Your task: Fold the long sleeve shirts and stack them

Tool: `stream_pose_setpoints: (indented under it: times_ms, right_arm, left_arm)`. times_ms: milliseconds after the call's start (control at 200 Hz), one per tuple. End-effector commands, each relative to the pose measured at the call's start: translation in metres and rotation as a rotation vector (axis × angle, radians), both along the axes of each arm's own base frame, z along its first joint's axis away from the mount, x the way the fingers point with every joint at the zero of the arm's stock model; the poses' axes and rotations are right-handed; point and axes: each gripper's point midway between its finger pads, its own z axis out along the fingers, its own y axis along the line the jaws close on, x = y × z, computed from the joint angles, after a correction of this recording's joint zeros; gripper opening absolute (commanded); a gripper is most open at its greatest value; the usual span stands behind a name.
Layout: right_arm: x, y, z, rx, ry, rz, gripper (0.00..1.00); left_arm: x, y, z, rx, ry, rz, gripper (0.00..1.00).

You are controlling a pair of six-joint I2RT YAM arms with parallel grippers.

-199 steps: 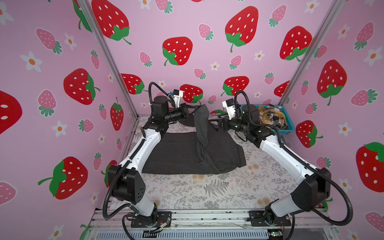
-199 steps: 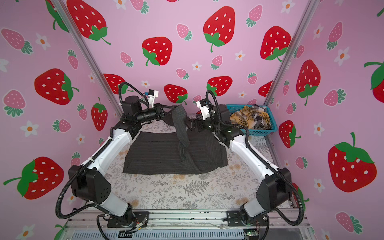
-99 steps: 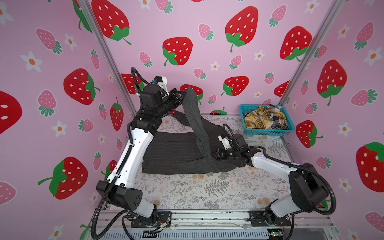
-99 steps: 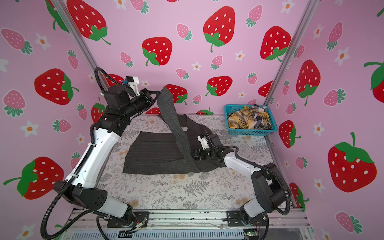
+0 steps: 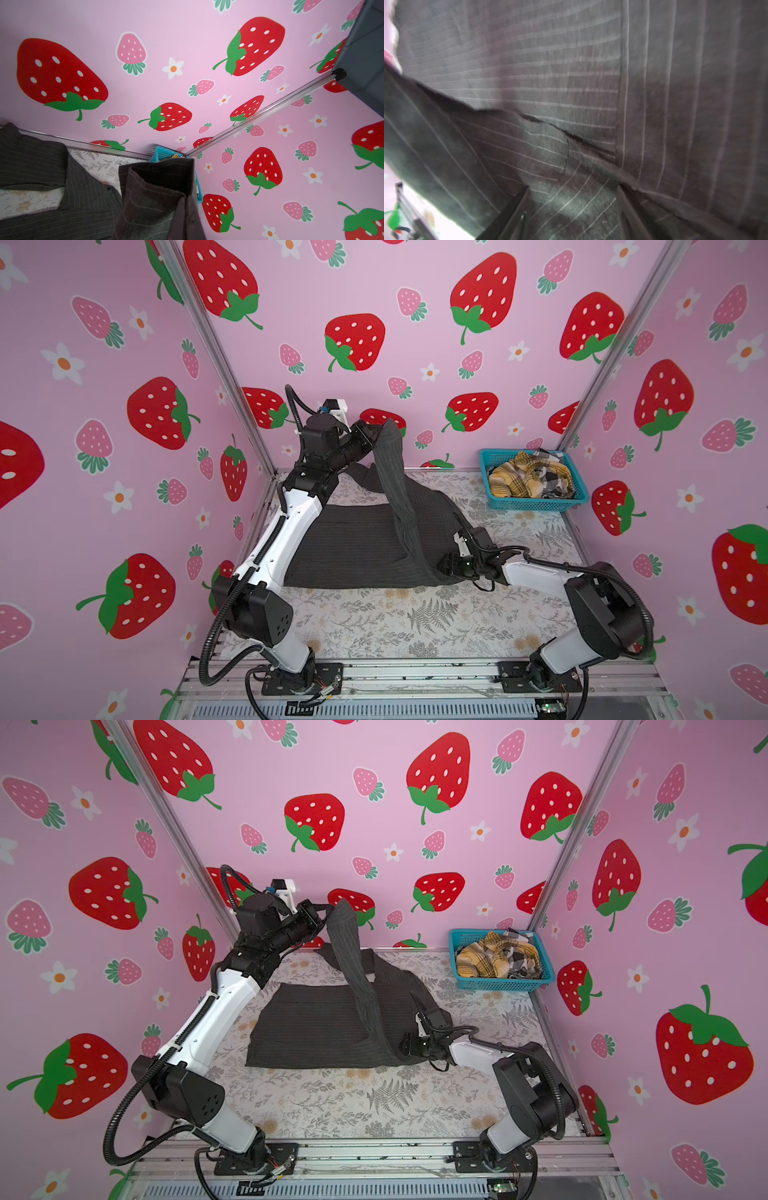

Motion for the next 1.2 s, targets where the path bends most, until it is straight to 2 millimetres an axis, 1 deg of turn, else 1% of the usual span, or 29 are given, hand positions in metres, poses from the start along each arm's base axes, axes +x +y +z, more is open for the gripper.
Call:
stream_pose_setpoints:
  times_ms: [0, 115, 220, 310, 390, 445, 525, 585, 630, 715, 785, 830, 960, 1061, 1131, 1196]
  right_arm:
    - [0.024, -0.001, 0.025, 0.01, -0.062, -0.036, 0.69]
    - [0.031, -0.009, 0.018, -0.024, -0.045, -0.053, 0.68]
    - [0.035, -0.013, 0.021, -0.007, -0.063, -0.061, 0.76]
    - [0.039, -0.011, 0.032, 0.024, -0.104, -0.045, 0.83]
    - [0.042, -0.003, 0.051, 0.075, -0.177, 0.017, 0.87]
    - [0.045, 0.002, 0.064, 0.095, -0.233, 0.057, 0.91]
    - [0.046, 0.017, 0.085, 0.166, -0.301, 0.15, 0.95]
    - [0.047, 0.027, 0.093, 0.205, -0.32, 0.209, 0.96]
    - [0.049, 0.035, 0.095, 0.227, -0.323, 0.252, 0.96]
    - [0.054, 0.044, 0.097, 0.245, -0.323, 0.299, 0.96]
    - [0.06, 0.051, 0.107, 0.269, -0.348, 0.317, 0.96]
    - [0.062, 0.056, 0.117, 0.297, -0.368, 0.334, 0.95]
    - [0.071, 0.071, 0.156, 0.368, -0.454, 0.39, 0.94]
    - [0.085, 0.076, 0.183, 0.377, -0.518, 0.399, 0.94]
    - [0.092, 0.077, 0.21, 0.383, -0.577, 0.4, 0.93]
    - [0.096, 0.075, 0.235, 0.379, -0.637, 0.389, 0.95]
  left_arm:
    - [-0.009, -0.002, 0.055, -0.083, -0.15, -0.03, 0.0]
    - [-0.012, -0.001, 0.064, -0.121, -0.172, -0.035, 0.0]
    - [-0.019, 0.002, 0.072, -0.174, -0.208, -0.044, 0.0]
    - [-0.028, 0.004, 0.081, -0.192, -0.238, -0.057, 0.0]
    - [-0.035, 0.009, 0.088, -0.204, -0.267, -0.065, 0.0]
    - [-0.038, 0.013, 0.089, -0.217, -0.267, -0.065, 0.0]
    - [-0.041, 0.018, 0.09, -0.242, -0.273, -0.067, 0.0]
    - [-0.045, 0.02, 0.094, -0.265, -0.297, -0.078, 0.0]
    - [-0.047, 0.021, 0.095, -0.274, -0.304, -0.089, 0.0]
    - [-0.054, 0.019, 0.102, -0.281, -0.332, -0.124, 0.0]
    - [-0.059, 0.017, 0.106, -0.282, -0.349, -0.146, 0.0]
    - [-0.06, 0.017, 0.107, -0.278, -0.352, -0.15, 0.0]
    - [-0.06, 0.017, 0.103, -0.272, -0.345, -0.159, 0.0]
    - [-0.056, 0.015, 0.097, -0.269, -0.329, -0.166, 0.0]
    - [-0.051, 0.012, 0.084, -0.245, -0.312, -0.171, 0.0]
    - [-0.043, 0.008, 0.063, -0.195, -0.286, -0.178, 0.0]
